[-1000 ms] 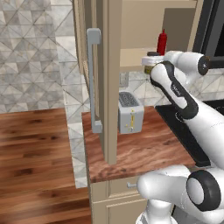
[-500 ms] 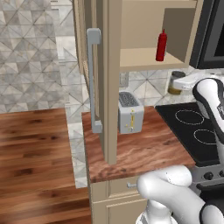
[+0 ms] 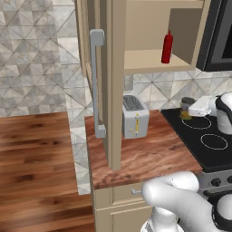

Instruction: Collect the turmeric, ketchup, and shaker from the cabinet and place them next to the stove.

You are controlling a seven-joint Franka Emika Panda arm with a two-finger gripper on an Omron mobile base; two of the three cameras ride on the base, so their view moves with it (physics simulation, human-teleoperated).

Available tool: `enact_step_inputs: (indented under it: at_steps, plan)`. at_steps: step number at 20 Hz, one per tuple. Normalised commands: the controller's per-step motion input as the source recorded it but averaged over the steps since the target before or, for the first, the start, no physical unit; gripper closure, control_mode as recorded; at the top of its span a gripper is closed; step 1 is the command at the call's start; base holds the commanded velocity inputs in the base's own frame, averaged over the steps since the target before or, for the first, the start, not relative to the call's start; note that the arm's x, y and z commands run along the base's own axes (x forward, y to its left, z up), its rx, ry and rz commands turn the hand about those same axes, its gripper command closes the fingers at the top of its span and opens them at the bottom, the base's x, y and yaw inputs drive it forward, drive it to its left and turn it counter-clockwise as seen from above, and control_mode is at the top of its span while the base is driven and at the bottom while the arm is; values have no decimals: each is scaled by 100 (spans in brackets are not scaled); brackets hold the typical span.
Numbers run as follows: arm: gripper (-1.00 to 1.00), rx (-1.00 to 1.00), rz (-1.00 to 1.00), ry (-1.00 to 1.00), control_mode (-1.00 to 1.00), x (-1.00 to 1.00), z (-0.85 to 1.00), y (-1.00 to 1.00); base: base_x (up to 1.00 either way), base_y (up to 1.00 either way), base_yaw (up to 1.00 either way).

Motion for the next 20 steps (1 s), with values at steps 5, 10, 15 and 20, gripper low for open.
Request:
enact_step_inputs:
  at_steps: [5,10,15,20]
  plan:
    - [100,-10,22,-1,-100,45,-72,-5,0,0,0]
    - [100,-4,22,2,-100,64,-65,-1,0,0,0]
    - [100,0,20,3,-100,58,-59,-1,0,0,0]
    - [100,5,15,1,-100,26,-42,-7,0,0,0]
